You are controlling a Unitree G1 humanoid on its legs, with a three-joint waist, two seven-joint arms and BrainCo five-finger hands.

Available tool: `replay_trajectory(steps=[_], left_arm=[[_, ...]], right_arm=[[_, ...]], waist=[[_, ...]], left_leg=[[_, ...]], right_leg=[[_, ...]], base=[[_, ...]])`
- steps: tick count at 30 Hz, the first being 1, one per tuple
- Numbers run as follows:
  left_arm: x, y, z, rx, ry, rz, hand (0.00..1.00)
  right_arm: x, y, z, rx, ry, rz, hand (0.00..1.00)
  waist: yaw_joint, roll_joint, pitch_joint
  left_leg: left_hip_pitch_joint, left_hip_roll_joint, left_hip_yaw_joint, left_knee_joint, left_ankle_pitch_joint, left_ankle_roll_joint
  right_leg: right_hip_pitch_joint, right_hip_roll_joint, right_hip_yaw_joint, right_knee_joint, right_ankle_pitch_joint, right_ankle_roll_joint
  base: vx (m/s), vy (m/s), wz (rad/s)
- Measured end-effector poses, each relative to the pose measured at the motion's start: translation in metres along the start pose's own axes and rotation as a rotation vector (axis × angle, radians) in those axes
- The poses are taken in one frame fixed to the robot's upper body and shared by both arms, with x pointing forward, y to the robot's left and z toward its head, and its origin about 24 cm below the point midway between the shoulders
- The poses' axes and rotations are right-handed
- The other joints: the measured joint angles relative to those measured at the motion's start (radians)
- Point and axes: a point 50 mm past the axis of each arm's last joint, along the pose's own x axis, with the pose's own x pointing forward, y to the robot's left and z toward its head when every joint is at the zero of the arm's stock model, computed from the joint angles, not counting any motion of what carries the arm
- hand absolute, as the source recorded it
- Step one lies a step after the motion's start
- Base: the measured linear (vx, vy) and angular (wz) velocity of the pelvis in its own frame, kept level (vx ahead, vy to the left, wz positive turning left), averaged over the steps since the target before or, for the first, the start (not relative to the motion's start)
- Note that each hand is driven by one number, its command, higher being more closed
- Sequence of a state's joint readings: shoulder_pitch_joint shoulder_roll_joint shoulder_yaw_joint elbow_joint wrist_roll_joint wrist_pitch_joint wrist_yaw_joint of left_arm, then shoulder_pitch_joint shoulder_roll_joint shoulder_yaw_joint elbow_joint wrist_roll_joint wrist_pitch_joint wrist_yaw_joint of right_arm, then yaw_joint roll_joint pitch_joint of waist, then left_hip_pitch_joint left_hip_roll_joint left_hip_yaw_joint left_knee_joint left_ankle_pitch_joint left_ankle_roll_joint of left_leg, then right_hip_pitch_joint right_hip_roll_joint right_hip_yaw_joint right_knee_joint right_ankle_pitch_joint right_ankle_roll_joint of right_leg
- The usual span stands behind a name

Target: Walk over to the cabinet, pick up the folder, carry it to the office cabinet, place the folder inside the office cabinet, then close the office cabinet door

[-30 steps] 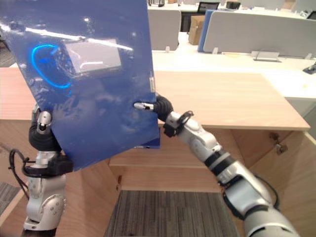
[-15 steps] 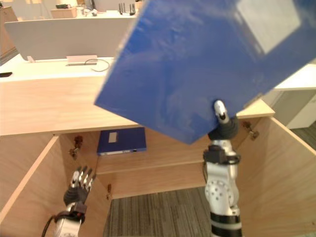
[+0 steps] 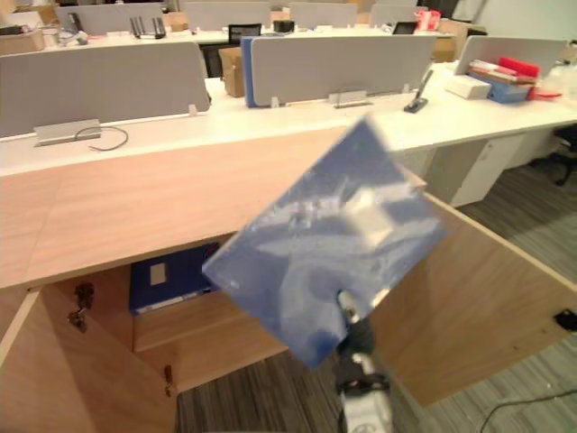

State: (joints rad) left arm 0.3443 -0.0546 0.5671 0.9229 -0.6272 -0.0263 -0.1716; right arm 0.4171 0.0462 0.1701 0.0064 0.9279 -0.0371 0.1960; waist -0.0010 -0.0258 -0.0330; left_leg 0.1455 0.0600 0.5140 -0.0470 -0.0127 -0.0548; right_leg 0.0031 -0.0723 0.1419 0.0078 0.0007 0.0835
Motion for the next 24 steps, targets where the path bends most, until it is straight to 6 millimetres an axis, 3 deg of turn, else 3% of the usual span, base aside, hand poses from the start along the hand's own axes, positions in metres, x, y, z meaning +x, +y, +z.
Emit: replay_trajectory(steps=[1,4,6,9,13,18,20,24], left_arm=[[0.001,-0.002,-0.002,-0.007,0.01,0.006,0.0],[0.004,-0.008,-0.007,-0.014,0.031,0.005,0.0],[0.005,-0.011,-0.01,-0.019,0.042,-0.003,0.0],[0.005,-0.013,-0.012,-0.02,0.052,-0.004,0.0],[0.005,-0.011,-0.013,-0.011,0.056,0.009,0.0],[0.003,-0.002,-0.013,-0.009,0.059,0.052,0.0],[0.002,0.001,-0.014,-0.018,0.063,0.074,0.0],[0.003,0.01,-0.002,-0.007,0.041,0.111,0.0]], right_arm=[[-0.003,-0.012,-0.016,0.017,0.077,-0.054,1.0],[-0.012,-0.034,-0.038,0.058,0.185,-0.148,1.0],[-0.009,-0.038,-0.038,0.051,0.195,-0.161,1.0],[0.001,-0.041,-0.035,0.009,0.224,-0.157,1.0],[0.008,-0.031,-0.041,-0.004,0.271,-0.106,1.0],[0.035,-0.022,-0.046,-0.072,0.348,-0.05,1.0],[0.05,-0.018,-0.043,-0.123,0.355,-0.029,1.0],[0.077,-0.032,-0.022,-0.224,0.347,-0.115,1.0]], waist=[[0.006,0.007,0.005],[0.019,0.034,0.022],[0.02,0.055,0.043],[0.04,0.075,0.064],[0.048,0.079,0.065],[0.06,0.078,0.064],[0.075,0.074,0.064],[0.109,0.067,0.11]], left_leg=[[0.0,0.008,0.018,0.016,-0.009,-0.002],[0.001,0.022,0.037,0.045,-0.029,-0.008],[0.006,0.031,0.05,0.066,-0.042,-0.013],[0.014,0.057,0.09,0.119,-0.076,-0.026],[0.012,0.088,0.082,0.139,-0.086,-0.045],[-0.003,0.091,0.013,0.121,-0.073,-0.053],[-0.03,0.088,-0.027,0.12,-0.067,-0.051],[-0.08,0.094,-0.124,0.154,-0.065,-0.047]], right_leg=[[-0.003,-0.002,0.0,0.005,-0.003,-0.006],[-0.016,0.004,-0.006,0.036,-0.015,-0.01],[-0.03,0.002,-0.042,0.072,-0.036,-0.022],[-0.058,-0.033,-0.185,0.148,-0.062,-0.026],[-0.05,-0.007,-0.203,0.144,-0.06,-0.022],[-0.012,-0.004,-0.294,0.104,-0.06,-0.022],[-0.009,-0.005,-0.326,0.086,-0.058,-0.018],[0.029,-0.005,-0.405,0.04,-0.051,-0.016]], base=[[0.01,-0.047,-0.37],[0.01,-0.057,-0.22],[0.0,-0.065,-0.24],[-0.01,-0.051,-0.36],[0.05,-0.085,-0.03],[0.04,-0.043,0.35],[0.03,-0.037,0.57],[0.05,-0.041,0.62]])
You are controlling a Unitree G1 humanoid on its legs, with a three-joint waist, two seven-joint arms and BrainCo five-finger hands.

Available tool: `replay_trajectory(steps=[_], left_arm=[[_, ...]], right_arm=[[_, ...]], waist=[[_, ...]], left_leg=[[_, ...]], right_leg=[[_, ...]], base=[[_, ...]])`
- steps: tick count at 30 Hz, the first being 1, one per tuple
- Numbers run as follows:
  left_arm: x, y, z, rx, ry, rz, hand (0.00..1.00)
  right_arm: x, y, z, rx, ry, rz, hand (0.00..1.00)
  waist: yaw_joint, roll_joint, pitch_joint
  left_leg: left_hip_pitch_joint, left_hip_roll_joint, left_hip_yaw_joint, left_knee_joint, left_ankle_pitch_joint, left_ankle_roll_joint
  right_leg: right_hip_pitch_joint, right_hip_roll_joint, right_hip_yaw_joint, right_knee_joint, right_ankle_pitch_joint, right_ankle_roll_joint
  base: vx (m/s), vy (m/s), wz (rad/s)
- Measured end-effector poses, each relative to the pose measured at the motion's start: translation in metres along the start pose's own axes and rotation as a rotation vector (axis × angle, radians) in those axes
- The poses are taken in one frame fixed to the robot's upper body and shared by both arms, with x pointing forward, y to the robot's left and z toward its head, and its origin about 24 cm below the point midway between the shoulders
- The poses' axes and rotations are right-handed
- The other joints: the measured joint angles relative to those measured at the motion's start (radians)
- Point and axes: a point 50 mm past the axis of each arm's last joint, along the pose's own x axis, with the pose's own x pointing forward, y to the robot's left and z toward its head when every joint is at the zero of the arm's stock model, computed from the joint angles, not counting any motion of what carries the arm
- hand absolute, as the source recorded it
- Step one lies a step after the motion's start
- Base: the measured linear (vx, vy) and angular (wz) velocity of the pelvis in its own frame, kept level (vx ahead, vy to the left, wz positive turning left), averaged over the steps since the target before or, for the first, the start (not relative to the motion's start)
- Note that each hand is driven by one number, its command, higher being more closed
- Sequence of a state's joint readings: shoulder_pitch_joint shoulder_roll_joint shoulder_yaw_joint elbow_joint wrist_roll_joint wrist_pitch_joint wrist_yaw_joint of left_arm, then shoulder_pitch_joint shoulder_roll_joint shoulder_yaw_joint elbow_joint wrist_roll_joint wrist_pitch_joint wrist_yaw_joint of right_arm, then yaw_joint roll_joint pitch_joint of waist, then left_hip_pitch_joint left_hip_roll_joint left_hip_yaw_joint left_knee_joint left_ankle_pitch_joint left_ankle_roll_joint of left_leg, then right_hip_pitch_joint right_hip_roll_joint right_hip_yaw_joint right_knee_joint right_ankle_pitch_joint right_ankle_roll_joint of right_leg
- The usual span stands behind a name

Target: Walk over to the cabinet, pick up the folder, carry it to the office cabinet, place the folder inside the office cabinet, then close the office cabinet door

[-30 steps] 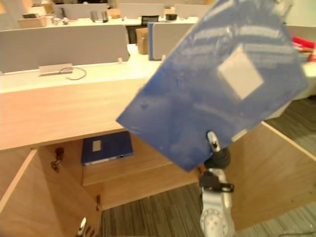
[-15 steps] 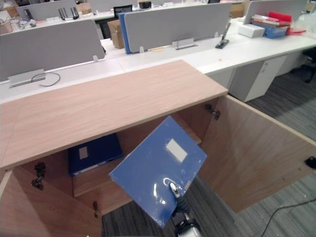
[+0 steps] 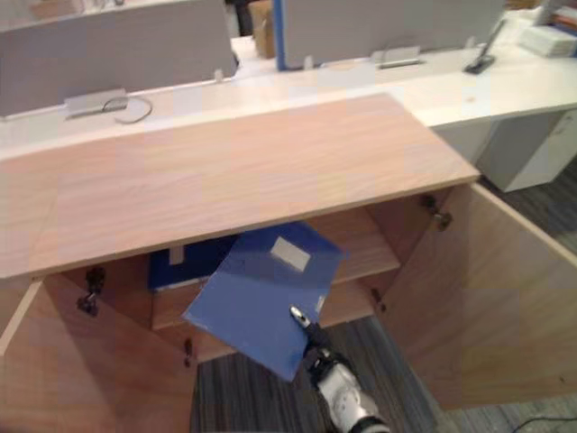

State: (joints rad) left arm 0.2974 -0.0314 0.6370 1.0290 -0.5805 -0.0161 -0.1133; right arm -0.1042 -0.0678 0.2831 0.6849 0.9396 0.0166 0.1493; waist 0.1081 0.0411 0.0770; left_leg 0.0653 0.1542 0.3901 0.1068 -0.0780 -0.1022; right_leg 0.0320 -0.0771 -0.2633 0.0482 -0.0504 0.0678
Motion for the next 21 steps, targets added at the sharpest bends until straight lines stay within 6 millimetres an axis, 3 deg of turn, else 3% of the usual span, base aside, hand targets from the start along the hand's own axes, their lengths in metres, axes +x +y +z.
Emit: replay_trajectory(steps=[2,4,5,7,10,12,14,17,21], left_arm=[[0.003,-0.007,0.01,0.02,-0.022,-0.022,0.0],[0.005,-0.011,0.017,0.048,-0.033,-0.038,0.0],[0.005,-0.012,0.016,0.051,-0.031,-0.04,0.0],[0.004,-0.016,0.006,0.084,0.002,-0.058,0.0],[0.002,-0.022,-0.003,0.118,0.027,-0.093,0.0],[0.002,-0.036,0.004,0.126,-0.011,-0.153,0.0],[0.002,-0.041,0.008,0.128,-0.028,-0.176,0.0],[0.002,-0.05,0.013,0.123,-0.046,-0.224,0.0],[0.001,-0.057,0.022,0.117,-0.074,-0.276,0.0]], right_arm=[[0.014,0.005,0.03,-0.012,-0.069,-0.015,1.0],[0.026,0.015,0.075,0.021,-0.196,-0.035,1.0],[0.027,0.016,0.086,0.039,-0.231,-0.042,1.0],[0.024,0.022,0.132,0.104,-0.382,-0.044,1.0],[0.019,0.047,0.186,0.139,-0.552,0.021,1.0],[0.005,0.064,0.234,0.208,-0.708,0.073,1.0],[-0.001,0.076,0.256,0.249,-0.767,0.102,1.0],[-0.013,0.1,0.289,0.285,-0.848,0.166,1.0],[-0.045,0.128,0.343,0.307,-0.977,0.215,1.0]], waist=[[0.008,0.003,0.056],[0.017,0.016,0.132],[0.021,0.024,0.146],[0.021,0.049,0.167],[0.015,0.058,0.18],[0.009,0.061,0.225],[0.012,0.075,0.238],[0.013,0.085,0.264],[0.019,0.099,0.304]], left_leg=[[-0.078,0.021,-0.073,0.117,-0.032,0.026],[-0.214,0.048,-0.174,0.364,-0.064,0.066],[-0.243,0.055,-0.191,0.418,-0.064,0.066],[-0.366,0.05,-0.233,0.596,-0.07,0.074],[-0.368,0.001,-0.213,0.528,-0.128,0.054],[-0.377,-0.046,-0.18,0.537,-0.189,0.066],[-0.425,-0.058,-0.177,0.6,-0.243,0.079],[-0.534,-0.061,-0.17,0.713,-0.289,0.097],[-0.676,-0.061,-0.166,0.856,-0.33,0.12]], right_leg=[[0.004,-0.005,-0.043,0.006,-0.007,-0.004],[0.002,-0.013,-0.093,0.069,-0.043,-0.013],[-0.003,-0.019,-0.106,0.1,-0.061,-0.014],[-0.08,-0.076,-0.132,0.277,-0.142,-0.013],[-0.225,-0.173,-0.14,0.487,-0.215,0.008],[-0.305,-0.267,-0.128,0.642,-0.278,0.023],[-0.362,-0.308,-0.124,0.719,-0.322,0.033],[-0.476,-0.35,-0.09,0.839,-0.354,0.032],[-0.626,-0.393,-0.045,0.978,-0.38,0.03]], base=[[-0.03,-0.063,0.67],[-0.08,-0.036,0.59],[-0.05,0.031,0.62],[-0.03,0.13,0.45],[-0.02,0.221,0.07],[-0.08,0.18,0.24],[-0.12,0.139,0.12],[-0.11,0.1,0.04],[-0.1,0.083,0.03]])
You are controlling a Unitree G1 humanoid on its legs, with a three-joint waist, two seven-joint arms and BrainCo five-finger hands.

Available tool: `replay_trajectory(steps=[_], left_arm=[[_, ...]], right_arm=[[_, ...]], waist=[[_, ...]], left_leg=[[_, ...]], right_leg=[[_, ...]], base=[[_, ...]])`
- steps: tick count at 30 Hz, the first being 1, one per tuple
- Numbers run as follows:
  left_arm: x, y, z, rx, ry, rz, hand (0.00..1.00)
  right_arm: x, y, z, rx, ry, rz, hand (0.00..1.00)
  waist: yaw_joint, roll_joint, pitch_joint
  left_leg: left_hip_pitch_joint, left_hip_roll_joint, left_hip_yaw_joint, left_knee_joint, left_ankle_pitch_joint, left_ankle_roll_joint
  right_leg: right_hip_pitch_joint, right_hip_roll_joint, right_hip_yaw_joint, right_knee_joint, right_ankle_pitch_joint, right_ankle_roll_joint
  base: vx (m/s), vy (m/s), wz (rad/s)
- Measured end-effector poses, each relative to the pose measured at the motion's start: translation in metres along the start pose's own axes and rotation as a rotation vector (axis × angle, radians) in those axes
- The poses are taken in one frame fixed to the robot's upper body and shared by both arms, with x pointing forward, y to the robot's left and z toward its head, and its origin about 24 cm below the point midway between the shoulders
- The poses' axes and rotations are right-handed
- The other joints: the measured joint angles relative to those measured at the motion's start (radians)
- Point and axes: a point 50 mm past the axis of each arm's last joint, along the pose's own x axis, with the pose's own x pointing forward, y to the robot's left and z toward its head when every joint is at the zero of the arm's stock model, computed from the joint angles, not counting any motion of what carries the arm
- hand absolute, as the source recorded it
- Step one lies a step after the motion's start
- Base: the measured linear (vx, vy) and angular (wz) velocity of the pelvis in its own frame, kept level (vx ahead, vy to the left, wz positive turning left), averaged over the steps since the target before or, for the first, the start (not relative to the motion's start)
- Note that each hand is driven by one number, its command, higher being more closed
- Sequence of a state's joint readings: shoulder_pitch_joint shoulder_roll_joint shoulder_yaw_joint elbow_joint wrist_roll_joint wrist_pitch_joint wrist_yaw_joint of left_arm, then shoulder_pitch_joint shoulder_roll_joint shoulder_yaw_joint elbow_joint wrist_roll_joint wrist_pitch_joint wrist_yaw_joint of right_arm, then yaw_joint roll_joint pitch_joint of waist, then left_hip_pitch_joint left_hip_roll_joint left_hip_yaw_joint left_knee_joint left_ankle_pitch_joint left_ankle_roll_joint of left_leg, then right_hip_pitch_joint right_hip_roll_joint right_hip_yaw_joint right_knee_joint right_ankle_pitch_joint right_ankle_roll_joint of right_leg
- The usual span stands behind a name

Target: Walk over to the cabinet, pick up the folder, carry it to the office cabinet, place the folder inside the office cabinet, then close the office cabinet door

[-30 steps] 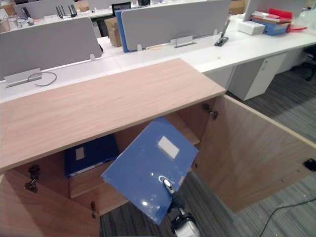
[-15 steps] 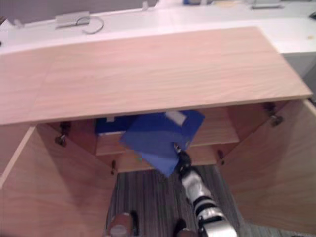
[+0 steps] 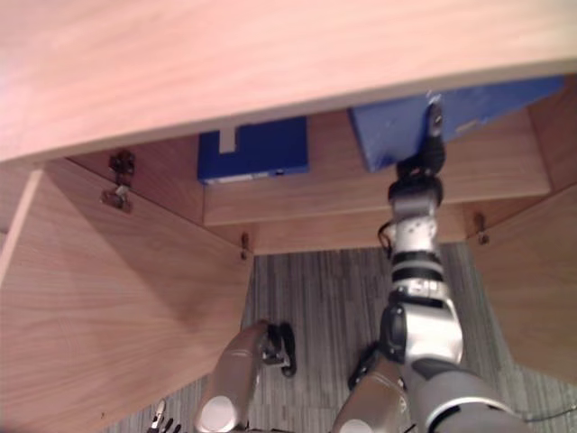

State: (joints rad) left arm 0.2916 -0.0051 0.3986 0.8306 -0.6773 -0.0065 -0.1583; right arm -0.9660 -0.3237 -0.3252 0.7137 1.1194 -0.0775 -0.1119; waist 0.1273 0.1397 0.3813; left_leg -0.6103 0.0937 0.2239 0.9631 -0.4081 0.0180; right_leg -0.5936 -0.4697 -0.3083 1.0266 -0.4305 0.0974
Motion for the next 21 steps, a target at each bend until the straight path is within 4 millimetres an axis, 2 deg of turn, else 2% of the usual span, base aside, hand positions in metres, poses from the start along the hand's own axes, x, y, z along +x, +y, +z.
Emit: replay_trajectory(steps=[4,6,12,14,21], left_arm=[[0.004,-0.006,0.008,0.033,-0.011,-0.021,0.0],[0.007,-0.012,0.013,0.035,-0.023,-0.037,0.0],[0.009,-0.014,0.027,0.031,-0.062,-0.021,0.0],[0.01,-0.017,0.033,0.012,-0.086,-0.016,0.0],[0.012,-0.02,0.053,-0.055,-0.169,0.021,0.0]], right_arm=[[0.017,0.027,0.03,-0.018,-0.057,0.0,1.0],[0.021,0.031,0.037,-0.02,-0.065,-0.02,1.0],[0.028,0.033,0.031,0.08,0.005,-0.144,1.0],[0.029,0.036,0.03,0.122,0.016,-0.17,1.0],[0.031,0.054,0.028,0.143,0.024,-0.164,1.0]], waist=[[0.006,0.005,0.024],[0.018,0.007,0.04],[0.046,0.021,0.049],[0.057,0.033,0.056],[0.08,0.046,0.063]], left_leg=[[-0.107,0.0,-0.007,0.092,-0.01,0.012],[-0.139,0.0,-0.01,0.114,-0.014,0.013],[-0.29,-0.004,-0.026,0.209,-0.015,0.013],[-0.322,-0.005,-0.037,0.231,-0.013,0.014],[-0.388,-0.021,-0.055,0.252,0.002,0.012]], right_leg=[[-0.111,-0.022,0.028,0.091,-0.008,-0.01],[-0.146,-0.024,0.041,0.113,-0.014,-0.013],[-0.298,-0.046,0.07,0.216,-0.033,-0.028],[-0.322,-0.051,0.068,0.239,-0.036,-0.032],[-0.375,-0.065,0.066,0.268,-0.039,-0.035]], base=[[-0.08,0.045,0.05],[-0.08,0.014,0.02],[-0.07,-0.009,0.09],[-0.04,-0.03,0.13],[-0.01,-0.024,0.1]])
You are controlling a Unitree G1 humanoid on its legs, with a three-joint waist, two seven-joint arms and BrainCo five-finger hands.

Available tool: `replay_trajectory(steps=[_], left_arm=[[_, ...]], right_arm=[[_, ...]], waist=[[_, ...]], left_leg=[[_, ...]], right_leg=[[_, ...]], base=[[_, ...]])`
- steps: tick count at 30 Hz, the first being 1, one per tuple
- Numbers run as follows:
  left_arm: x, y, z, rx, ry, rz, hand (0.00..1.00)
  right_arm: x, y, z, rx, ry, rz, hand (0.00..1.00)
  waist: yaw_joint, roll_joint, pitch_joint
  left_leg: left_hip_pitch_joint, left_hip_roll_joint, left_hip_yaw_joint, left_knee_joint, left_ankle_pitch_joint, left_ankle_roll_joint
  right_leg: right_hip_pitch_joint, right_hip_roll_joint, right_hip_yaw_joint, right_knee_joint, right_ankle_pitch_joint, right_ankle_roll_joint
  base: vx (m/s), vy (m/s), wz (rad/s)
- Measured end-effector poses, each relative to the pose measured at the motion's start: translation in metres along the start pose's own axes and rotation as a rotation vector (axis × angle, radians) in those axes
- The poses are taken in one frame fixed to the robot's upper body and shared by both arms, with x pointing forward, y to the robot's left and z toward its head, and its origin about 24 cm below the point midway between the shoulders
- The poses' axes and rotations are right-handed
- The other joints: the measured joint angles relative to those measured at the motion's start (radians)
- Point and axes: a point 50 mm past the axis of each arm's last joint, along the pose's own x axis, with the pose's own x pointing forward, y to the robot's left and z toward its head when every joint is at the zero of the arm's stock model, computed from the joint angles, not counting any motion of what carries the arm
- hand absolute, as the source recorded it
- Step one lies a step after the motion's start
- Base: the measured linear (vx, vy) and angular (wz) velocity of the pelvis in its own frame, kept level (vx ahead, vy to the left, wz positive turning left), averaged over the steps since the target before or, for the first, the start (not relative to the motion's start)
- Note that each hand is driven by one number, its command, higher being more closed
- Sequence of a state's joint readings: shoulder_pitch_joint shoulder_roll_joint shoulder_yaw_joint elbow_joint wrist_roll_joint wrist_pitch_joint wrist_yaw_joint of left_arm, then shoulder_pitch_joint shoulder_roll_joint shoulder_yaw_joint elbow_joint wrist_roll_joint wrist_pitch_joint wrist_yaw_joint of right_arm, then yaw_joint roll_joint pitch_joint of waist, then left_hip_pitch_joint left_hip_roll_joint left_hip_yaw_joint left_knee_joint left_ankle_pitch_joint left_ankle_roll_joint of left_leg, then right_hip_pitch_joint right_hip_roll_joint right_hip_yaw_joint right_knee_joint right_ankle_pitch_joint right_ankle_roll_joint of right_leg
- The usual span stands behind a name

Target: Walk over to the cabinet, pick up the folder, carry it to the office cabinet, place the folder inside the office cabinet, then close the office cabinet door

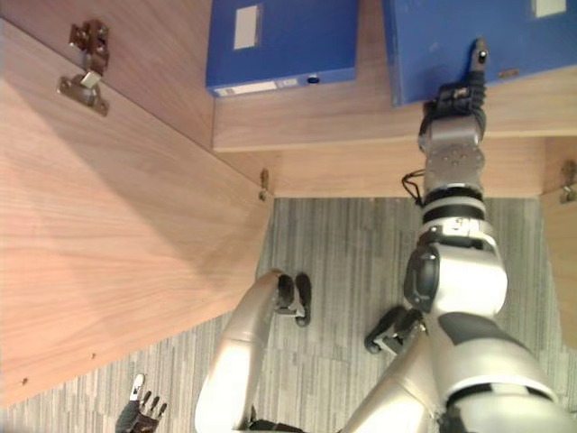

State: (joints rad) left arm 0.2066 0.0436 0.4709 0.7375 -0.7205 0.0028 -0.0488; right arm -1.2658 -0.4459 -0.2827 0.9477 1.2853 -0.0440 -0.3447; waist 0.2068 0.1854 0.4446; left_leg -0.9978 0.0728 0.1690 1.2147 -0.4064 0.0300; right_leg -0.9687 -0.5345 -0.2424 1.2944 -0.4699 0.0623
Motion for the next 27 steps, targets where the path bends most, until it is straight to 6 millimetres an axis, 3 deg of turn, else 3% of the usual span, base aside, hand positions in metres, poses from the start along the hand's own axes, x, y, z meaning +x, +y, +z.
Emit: replay_trajectory(steps=[4,5,11,15,20,23,27], left_arm=[[0.0,-0.003,-0.003,-0.011,0.001,0.013,0.0],[0.0,-0.003,-0.004,-0.015,0.004,0.015,0.0],[-0.002,0.001,-0.008,-0.074,-0.001,0.049,0.0],[-0.001,0.003,-0.005,-0.107,-0.019,0.069,0.0],[0.0,0.001,-0.003,-0.111,-0.026,0.066,0.0],[0.001,0.002,-0.001,-0.126,-0.036,0.075,0.0],[0.002,0.004,0.008,-0.132,-0.074,0.092,0.0]], right_arm=[[-0.002,0.015,0.004,0.129,-0.051,0.039,1.0],[-0.003,0.017,0.005,0.141,-0.06,0.043,0.0],[-0.003,0.015,0.021,0.3,-0.103,0.002,0.0],[-0.003,0.015,0.024,0.307,-0.125,-0.001,0.0],[-0.008,0.03,0.034,0.278,-0.162,0.075,0.0],[-0.009,0.039,0.037,0.066,-0.19,0.126,0.0],[-0.011,0.054,0.023,-0.404,-0.183,0.231,0.0]], waist=[[0.002,0.0,0.0],[0.003,0.0,0.0],[0.016,0.011,0.001],[0.024,0.028,0.007],[0.027,0.034,0.008],[0.026,0.035,0.008],[0.025,0.035,0.008]], left_leg=[[-0.024,-0.017,-0.005,0.002,0.007,0.001],[-0.025,-0.017,-0.006,0.003,0.007,0.001],[-0.043,-0.033,-0.019,0.016,0.007,0.001],[-0.052,-0.034,-0.02,0.019,0.008,0.002],[-0.066,-0.033,-0.024,0.021,0.008,0.002],[-0.078,-0.032,-0.025,0.026,0.008,0.002],[-0.087,-0.021,-0.026,0.028,0.008,0.003]], right_leg=[[-0.021,-0.019,-0.001,0.013,-0.005,0.0],[-0.021,-0.019,-0.002,0.013,-0.005,0.0],[-0.023,-0.03,-0.006,0.021,-0.009,0.007],[-0.03,-0.03,-0.006,0.024,-0.009,0.007],[-0.043,-0.029,-0.006,0.028,-0.011,0.006],[-0.055,-0.027,-0.006,0.03,-0.011,0.006],[-0.064,-0.017,-0.006,0.026,-0.01,0.005]], base=[[0.01,-0.033,0.13],[0.02,-0.033,0.08],[0.02,-0.021,0.07],[0.0,-0.005,0.01],[0.03,-0.037,0.01],[0.02,-0.021,-0.01],[0.02,-0.02,-0.05]])
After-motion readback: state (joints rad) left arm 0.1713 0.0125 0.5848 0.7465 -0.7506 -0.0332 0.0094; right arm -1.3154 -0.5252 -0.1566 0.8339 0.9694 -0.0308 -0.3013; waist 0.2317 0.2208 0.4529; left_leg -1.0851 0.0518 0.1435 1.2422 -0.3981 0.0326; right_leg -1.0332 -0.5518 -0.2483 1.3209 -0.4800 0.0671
